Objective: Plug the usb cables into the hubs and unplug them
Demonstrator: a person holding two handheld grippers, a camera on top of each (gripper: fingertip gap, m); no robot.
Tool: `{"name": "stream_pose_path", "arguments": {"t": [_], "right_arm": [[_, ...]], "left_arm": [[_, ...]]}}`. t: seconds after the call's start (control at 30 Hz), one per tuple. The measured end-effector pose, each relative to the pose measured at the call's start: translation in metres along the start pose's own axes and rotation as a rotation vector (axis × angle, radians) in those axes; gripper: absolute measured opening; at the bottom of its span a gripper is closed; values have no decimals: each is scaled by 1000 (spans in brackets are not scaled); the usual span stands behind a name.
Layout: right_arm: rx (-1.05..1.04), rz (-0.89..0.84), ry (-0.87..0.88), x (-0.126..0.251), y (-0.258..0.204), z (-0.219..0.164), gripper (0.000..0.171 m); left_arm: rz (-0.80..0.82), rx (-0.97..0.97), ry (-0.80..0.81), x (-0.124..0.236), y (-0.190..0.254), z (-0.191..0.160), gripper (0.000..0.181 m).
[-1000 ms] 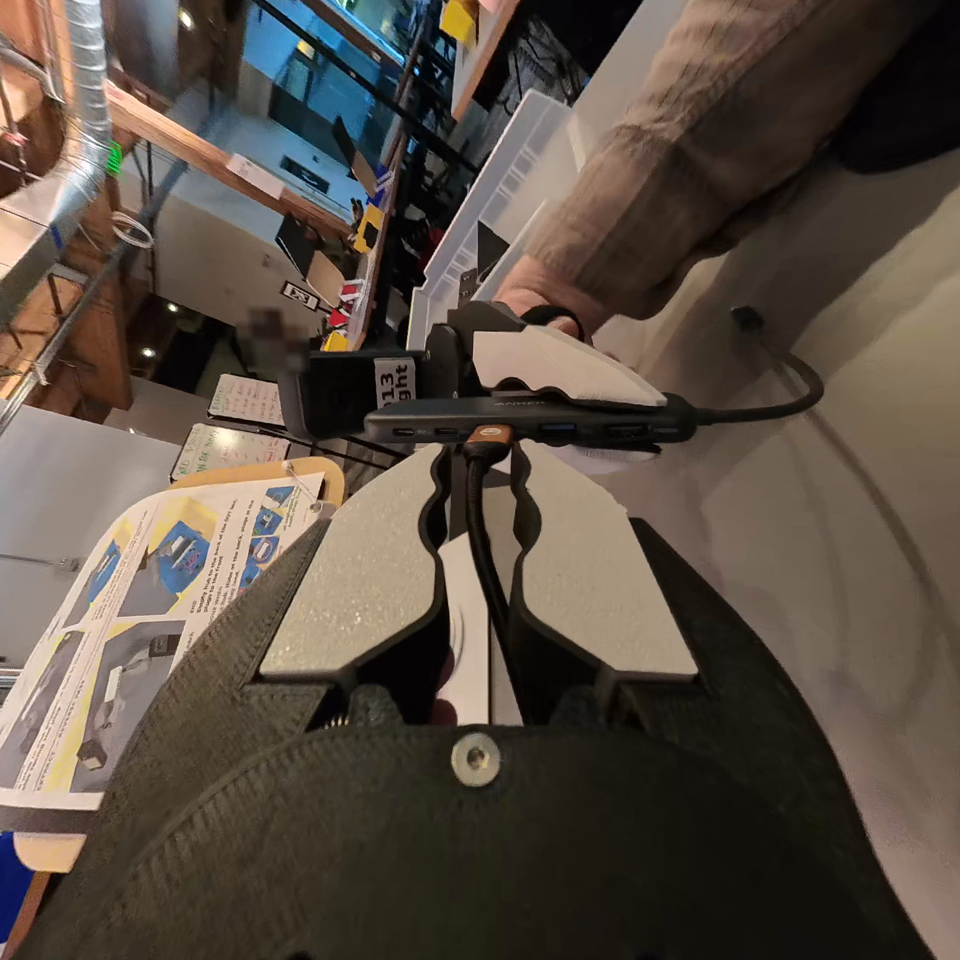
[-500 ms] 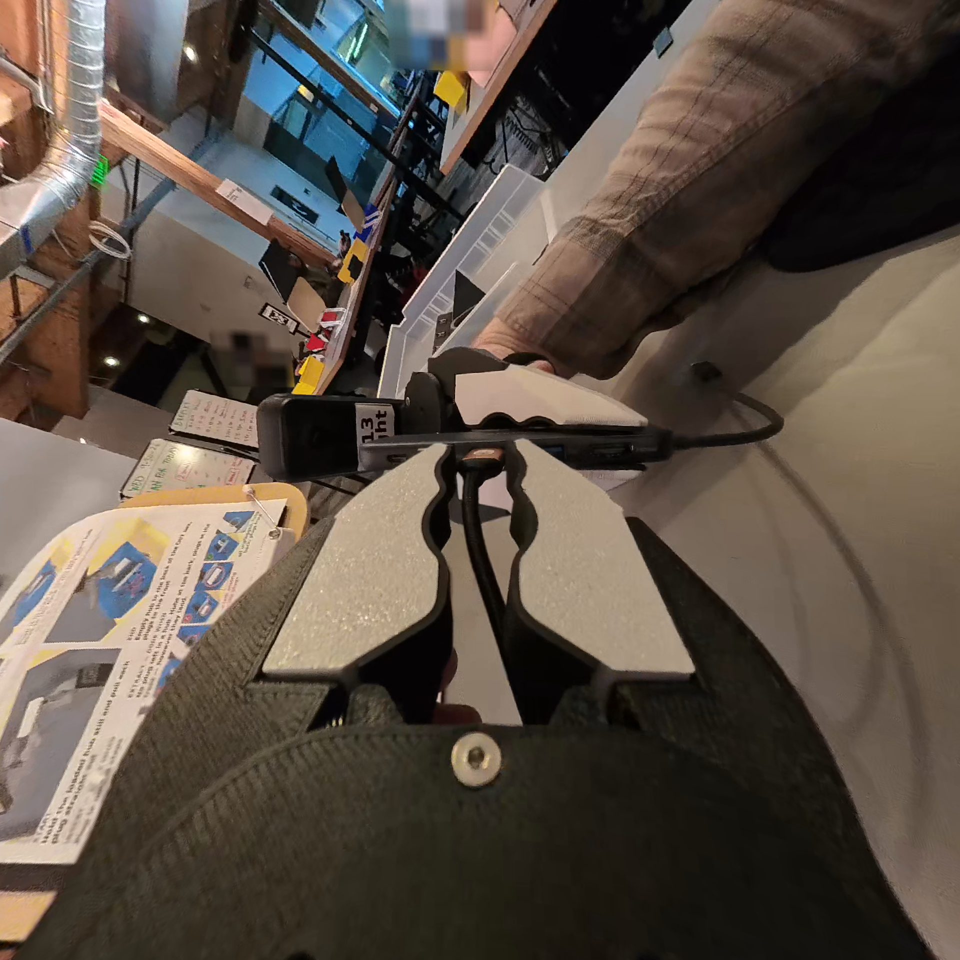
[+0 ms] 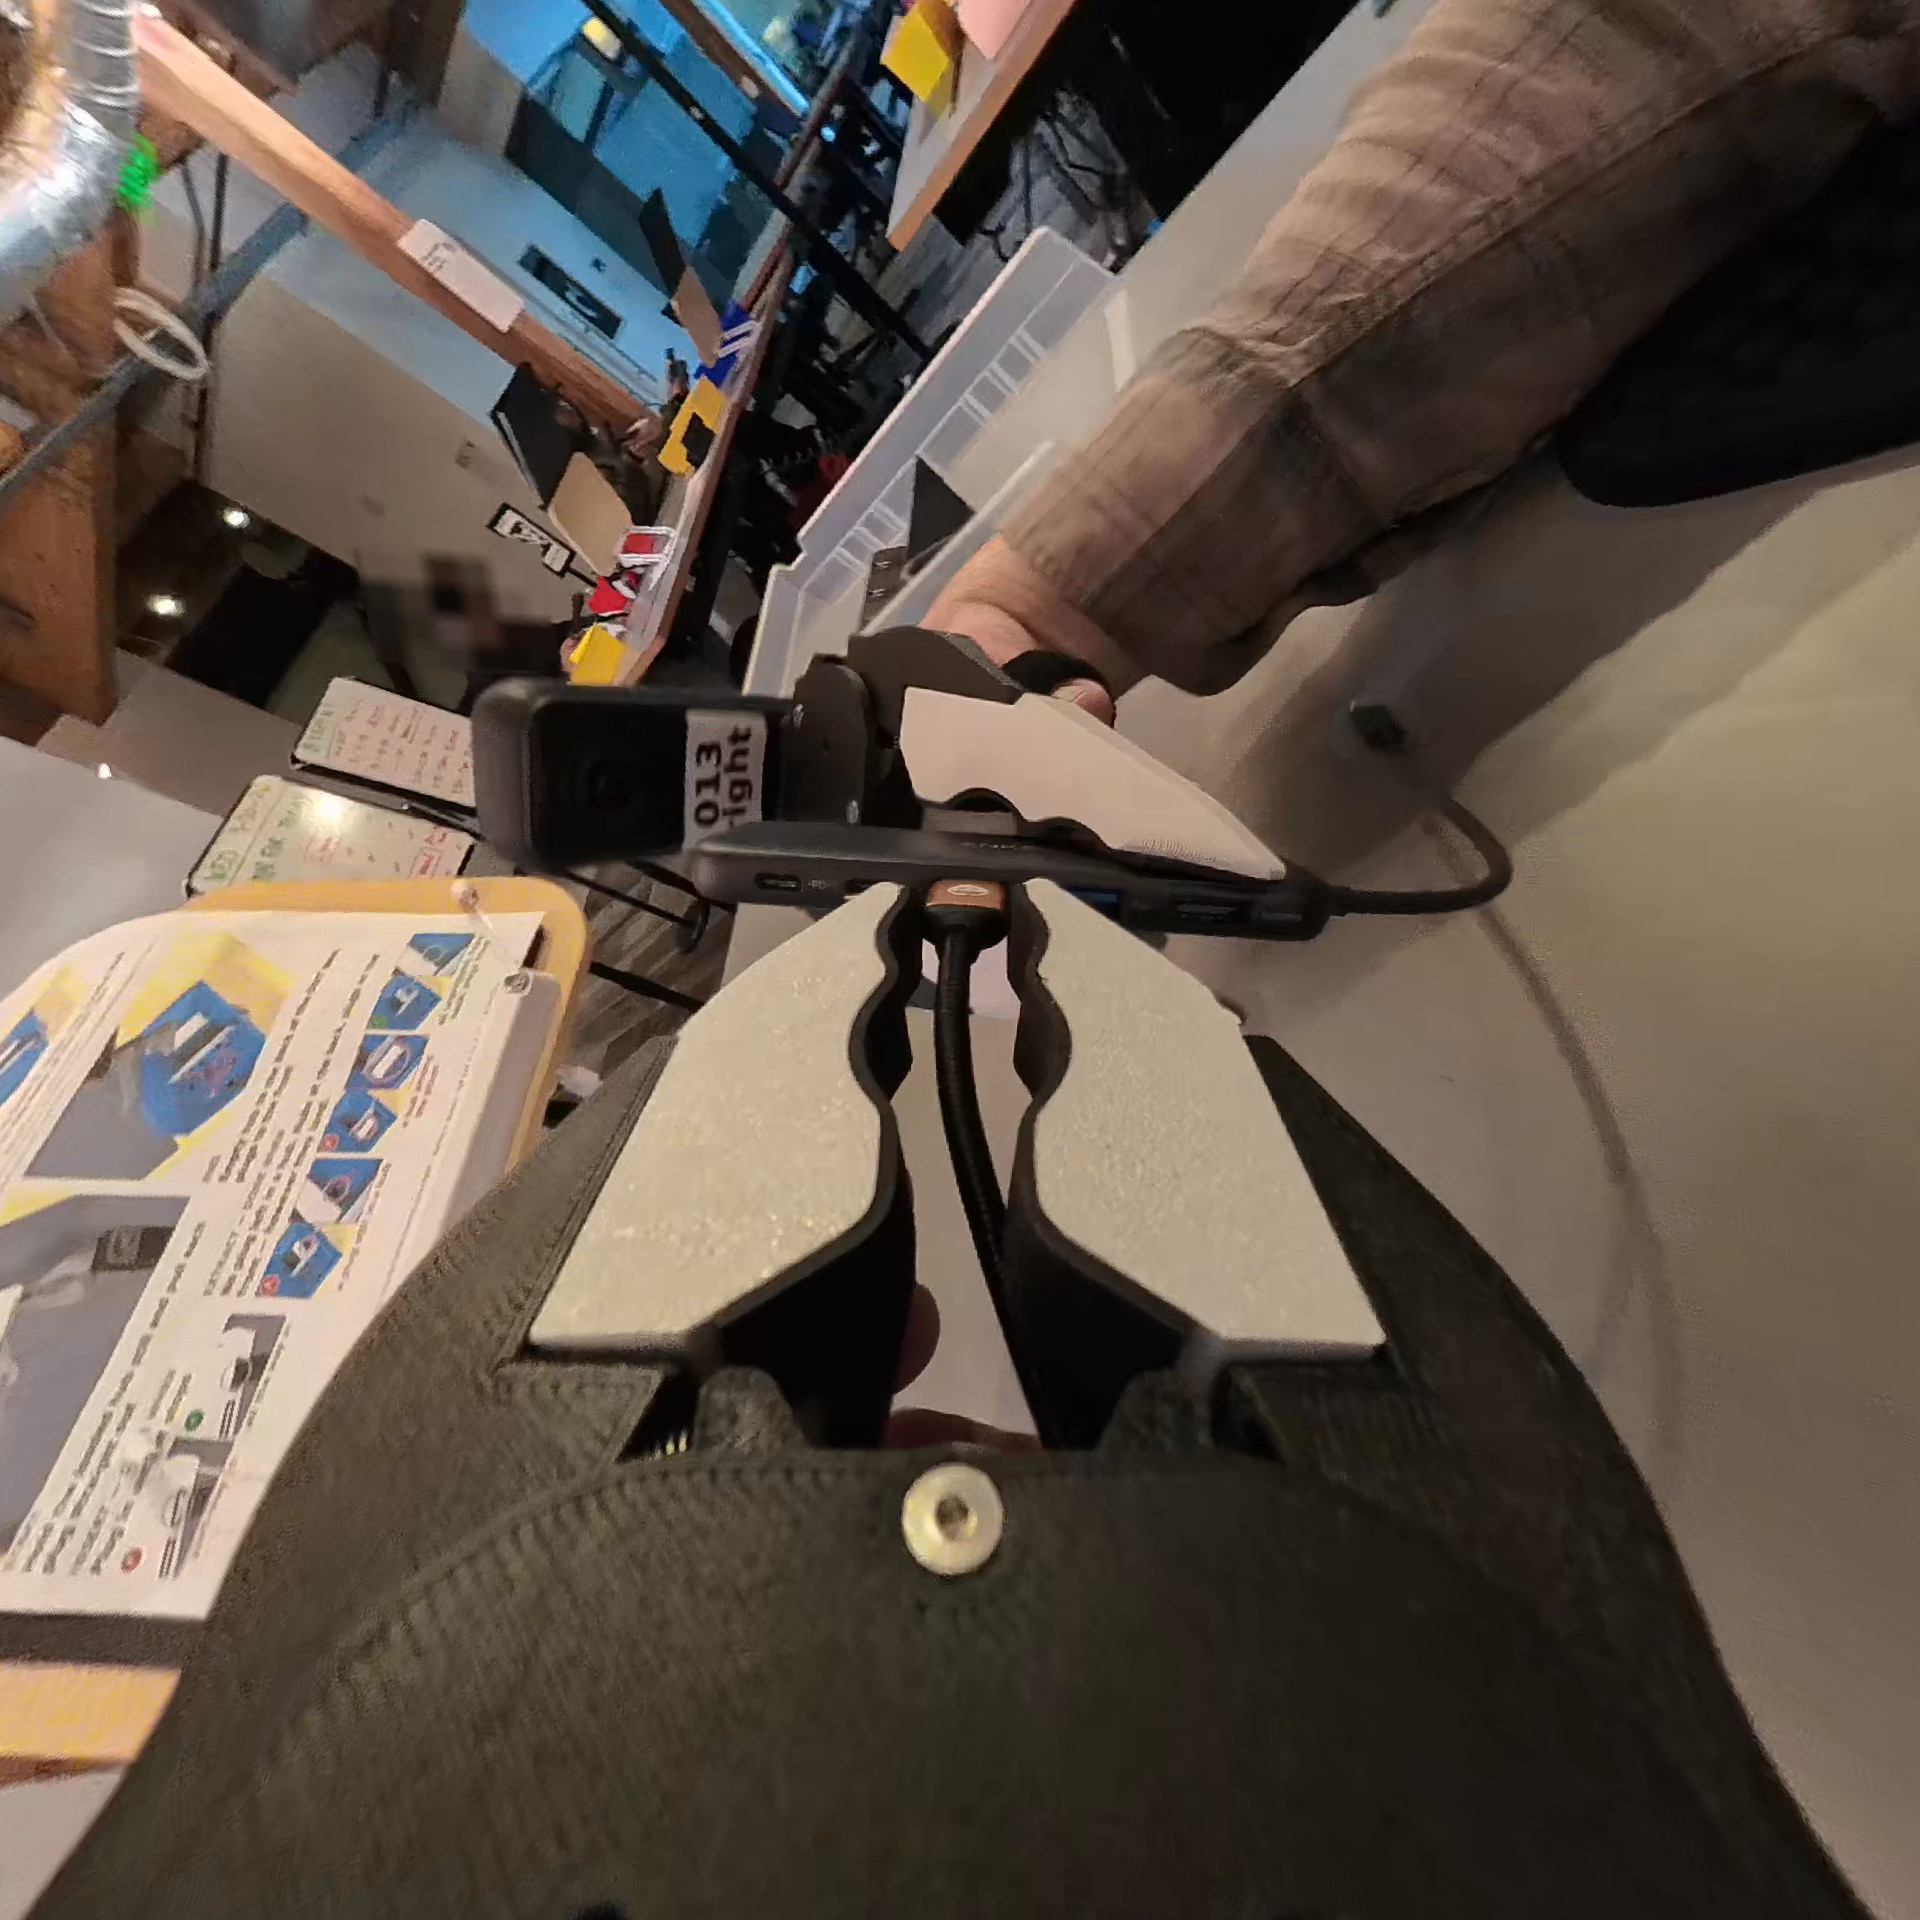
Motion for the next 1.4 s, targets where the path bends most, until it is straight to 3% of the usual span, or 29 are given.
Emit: {"name": "stream_pose_path", "arguments": {"t": [0.2,0.3,0.43,0.6,0.73,0.87,1.2,1.3,1.4], "right_arm": [[51,-320,73,24,7,19,70],[112,-568,64,41,2,36,74],[84,-895,-51,59,-7,58,67],[11,-1080,-153,58,-8,66,76],[-11,-1166,-199,51,5,62,77],[-49,-1202,-229,48,17,52,52],[-126,-1177,-300,52,20,43,50],[-155,-1151,-351,52,20,37,50],[-164,-1146,-343,52,22,36,49]], "left_arm": [[120,157,42,7,-20,-10,16],[239,246,23,9,-36,-18,16],[431,316,-44,5,-53,-26,16],[565,374,-68,-9,-61,-27,16],[613,372,-100,-25,-53,-26,16],[669,395,-103,-35,-44,-30,16],[627,414,-103,-42,-39,-42,17],[598,384,-159,-46,-39,-43,34],[574,436,-179,-47,-39,-46,36]]}}
Point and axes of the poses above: each gripper's, where its closed fingertips meet, x back along the fingers, z out of its top, y = z × x across the jaws, the point moved 10 cm from there along x, back along the fingers, and after that the axes turned 6 degrees about x, right-handed, at the moved point
